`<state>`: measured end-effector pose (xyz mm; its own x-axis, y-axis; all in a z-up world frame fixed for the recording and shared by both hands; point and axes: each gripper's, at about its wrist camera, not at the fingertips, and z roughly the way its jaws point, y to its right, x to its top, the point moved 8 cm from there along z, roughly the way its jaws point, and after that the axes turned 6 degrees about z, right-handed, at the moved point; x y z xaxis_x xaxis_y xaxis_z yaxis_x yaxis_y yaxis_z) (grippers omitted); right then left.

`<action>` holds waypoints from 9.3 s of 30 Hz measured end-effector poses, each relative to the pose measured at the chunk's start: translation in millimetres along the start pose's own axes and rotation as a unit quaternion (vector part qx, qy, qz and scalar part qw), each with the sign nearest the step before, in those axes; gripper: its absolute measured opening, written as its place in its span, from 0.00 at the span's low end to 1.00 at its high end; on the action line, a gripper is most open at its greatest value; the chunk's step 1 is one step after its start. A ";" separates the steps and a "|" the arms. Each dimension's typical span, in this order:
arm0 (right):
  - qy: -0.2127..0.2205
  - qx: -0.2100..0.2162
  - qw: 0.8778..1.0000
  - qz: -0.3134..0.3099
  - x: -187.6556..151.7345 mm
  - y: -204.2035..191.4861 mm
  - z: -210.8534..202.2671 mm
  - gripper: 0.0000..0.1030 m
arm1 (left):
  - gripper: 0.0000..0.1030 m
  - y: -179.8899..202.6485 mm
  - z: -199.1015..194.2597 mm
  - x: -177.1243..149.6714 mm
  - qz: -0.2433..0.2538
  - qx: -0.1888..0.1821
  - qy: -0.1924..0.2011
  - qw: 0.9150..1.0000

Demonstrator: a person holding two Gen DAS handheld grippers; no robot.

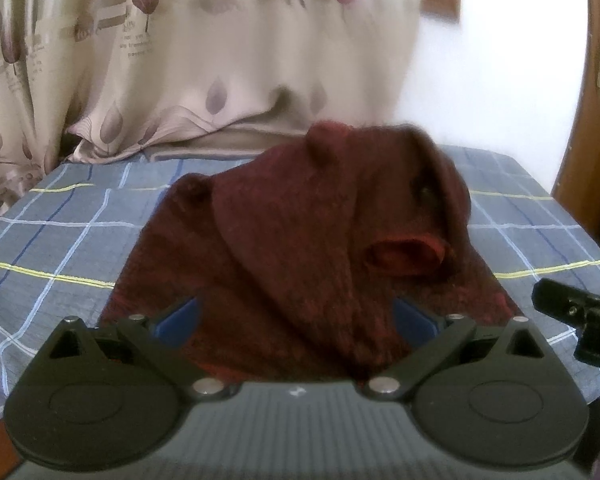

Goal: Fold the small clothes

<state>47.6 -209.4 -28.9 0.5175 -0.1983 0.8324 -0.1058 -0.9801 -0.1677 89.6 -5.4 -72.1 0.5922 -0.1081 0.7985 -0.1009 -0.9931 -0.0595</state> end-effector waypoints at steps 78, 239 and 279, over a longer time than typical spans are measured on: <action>-0.037 0.015 0.999 0.023 -6.8 9.3 32.7 1.00 | 0.97 7.6 71.9 -14.5 -0.037 -0.028 -0.106 0.993; -0.131 -0.292 0.932 -0.170 245.5 314.8 372.6 0.48 | 0.81 -151.5 63.2 50.3 -0.057 0.053 0.057 0.995; -0.225 0.254 0.924 0.175 3.8 106.5 79.8 0.11 | 0.08 -142.4 -1.6 -22.7 -0.088 -0.159 -0.047 0.982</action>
<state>106.0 -314.7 -85.8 0.8397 -0.3720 0.3956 0.0200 -0.7067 -0.7072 89.3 138.6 -80.8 0.6921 0.0454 0.7203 -0.2257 -0.9343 0.2758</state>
